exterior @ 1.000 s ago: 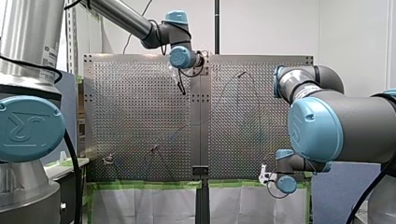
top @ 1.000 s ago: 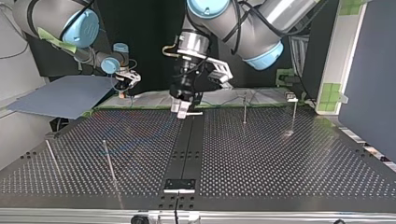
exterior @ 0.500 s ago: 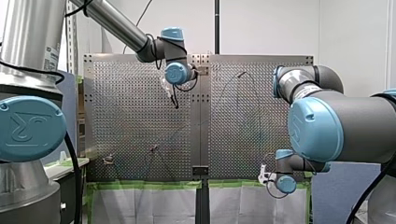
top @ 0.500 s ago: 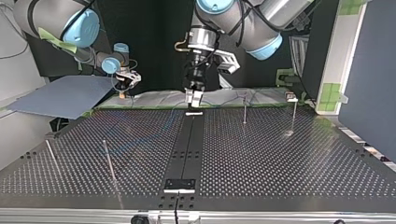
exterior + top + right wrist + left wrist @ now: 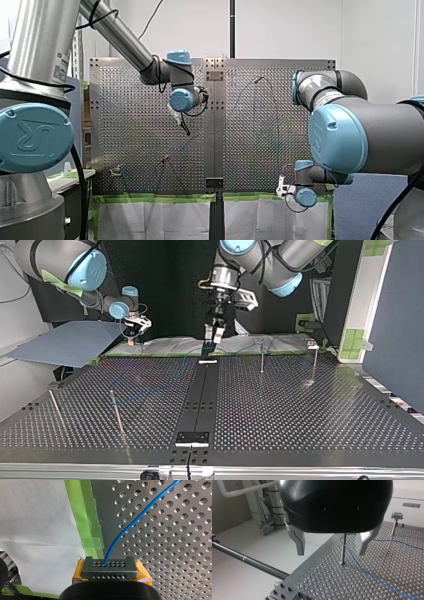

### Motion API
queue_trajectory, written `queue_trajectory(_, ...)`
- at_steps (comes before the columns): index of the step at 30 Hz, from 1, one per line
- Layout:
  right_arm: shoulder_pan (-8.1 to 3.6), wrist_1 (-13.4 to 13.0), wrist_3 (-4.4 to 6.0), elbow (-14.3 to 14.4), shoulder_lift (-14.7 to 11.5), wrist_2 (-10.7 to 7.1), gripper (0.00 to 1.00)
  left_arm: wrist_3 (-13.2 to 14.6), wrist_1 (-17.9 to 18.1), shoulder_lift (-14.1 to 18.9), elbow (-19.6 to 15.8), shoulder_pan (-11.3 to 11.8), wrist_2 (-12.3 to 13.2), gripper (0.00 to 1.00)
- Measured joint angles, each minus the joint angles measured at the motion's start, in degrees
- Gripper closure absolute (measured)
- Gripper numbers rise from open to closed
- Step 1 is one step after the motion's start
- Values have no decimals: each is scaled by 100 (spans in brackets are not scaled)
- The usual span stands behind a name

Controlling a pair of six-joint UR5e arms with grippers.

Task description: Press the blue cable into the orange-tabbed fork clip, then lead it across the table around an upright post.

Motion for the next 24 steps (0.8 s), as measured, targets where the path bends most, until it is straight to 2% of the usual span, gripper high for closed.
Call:
queue_trajectory(10, 4, 3, 0, 0, 0, -3, 100, 47, 526, -3, -526, 108, 38, 1)
queue_trajectory(19, -1, 46, 0, -1, 0, -24, 100, -60, 1033, -2, -1034, 209, 179, 1)
queue_trajectory(24, 8, 49, -6, -3, 0, -26, 100, -24, 1293, -2, -1294, 234, 201, 1)
